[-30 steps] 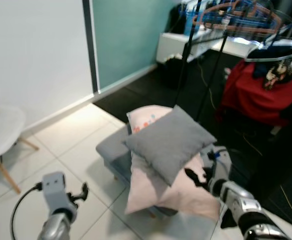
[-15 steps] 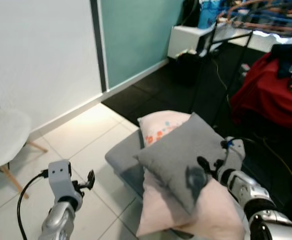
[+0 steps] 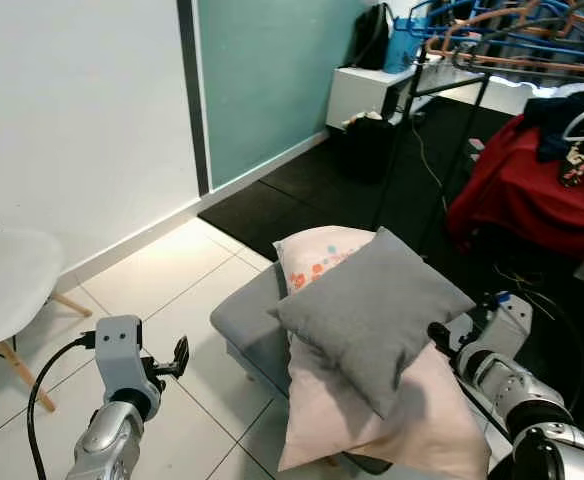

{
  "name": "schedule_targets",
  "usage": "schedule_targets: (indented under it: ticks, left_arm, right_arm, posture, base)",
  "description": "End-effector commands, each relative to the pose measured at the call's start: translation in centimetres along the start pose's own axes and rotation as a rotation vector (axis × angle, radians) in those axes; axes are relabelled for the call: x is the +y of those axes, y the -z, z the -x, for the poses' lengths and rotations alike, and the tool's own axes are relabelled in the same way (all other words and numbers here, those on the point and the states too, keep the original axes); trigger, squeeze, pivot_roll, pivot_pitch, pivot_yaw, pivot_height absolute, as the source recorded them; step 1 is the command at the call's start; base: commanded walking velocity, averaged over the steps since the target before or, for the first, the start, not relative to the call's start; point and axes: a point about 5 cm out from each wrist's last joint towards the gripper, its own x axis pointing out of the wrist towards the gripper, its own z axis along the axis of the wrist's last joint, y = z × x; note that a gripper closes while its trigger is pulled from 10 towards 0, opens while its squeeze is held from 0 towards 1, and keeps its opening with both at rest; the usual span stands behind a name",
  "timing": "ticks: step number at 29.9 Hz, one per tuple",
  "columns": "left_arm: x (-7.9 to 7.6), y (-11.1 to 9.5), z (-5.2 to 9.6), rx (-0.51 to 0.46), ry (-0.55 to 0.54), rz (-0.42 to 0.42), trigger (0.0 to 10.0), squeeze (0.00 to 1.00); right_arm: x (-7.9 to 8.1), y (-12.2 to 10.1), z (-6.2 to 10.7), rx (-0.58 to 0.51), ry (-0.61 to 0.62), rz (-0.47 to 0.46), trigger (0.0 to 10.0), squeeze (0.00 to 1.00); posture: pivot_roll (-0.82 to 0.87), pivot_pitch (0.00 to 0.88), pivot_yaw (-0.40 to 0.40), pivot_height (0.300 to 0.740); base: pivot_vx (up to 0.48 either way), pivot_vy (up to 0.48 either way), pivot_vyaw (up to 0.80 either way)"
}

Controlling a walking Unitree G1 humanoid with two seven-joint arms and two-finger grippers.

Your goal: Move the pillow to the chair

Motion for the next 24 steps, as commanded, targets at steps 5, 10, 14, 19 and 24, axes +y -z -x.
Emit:
schedule_targets:
  ticks: [5,10,14,19,24]
  left_arm:
    - [0.1,-0.4,0.1,0.003,0.022,-0.015,10.0,0.0]
    - [0.1,-0.6,0.1,0.001,0.029,-0.021,10.0,0.0]
    - [0.1,-0.7,0.2,0.0,0.035,-0.027,10.0,0.0]
    - [-0.1,-0.7,0.5,0.006,0.05,-0.039,10.0,0.0]
    - [-0.2,-0.8,0.6,0.01,0.06,-0.049,10.0,0.0]
  right_arm:
    - [1.1,1.1,-0.3,0.062,-0.02,-0.134,10.0,0.0]
    - [1.9,1.2,-0.4,0.069,-0.051,-0.164,10.0,0.0]
    - [2.6,1.3,-0.5,0.074,-0.074,-0.192,10.0,0.0]
    - [4.2,0.4,-0.5,0.02,-0.23,-0.349,10.0,0.0]
    - [5.8,-0.3,-0.2,-0.008,-0.418,-0.418,10.0,0.0]
  posture:
    - [-0.12,0.079,-0.036,0.615]
    - [-0.12,0.08,-0.034,0.595]
    - [-0.12,0.081,-0.032,0.585]
    - [-0.11,0.088,-0.018,0.565]
    - [-0.11,0.091,-0.016,0.565]
  base:
    - [0.0,0.0,0.0]
    - [0.0,0.0,0.0]
    - [0.0,0.0,0.0]
    - [0.0,0.0,0.0]
    - [0.0,0.0,0.0]
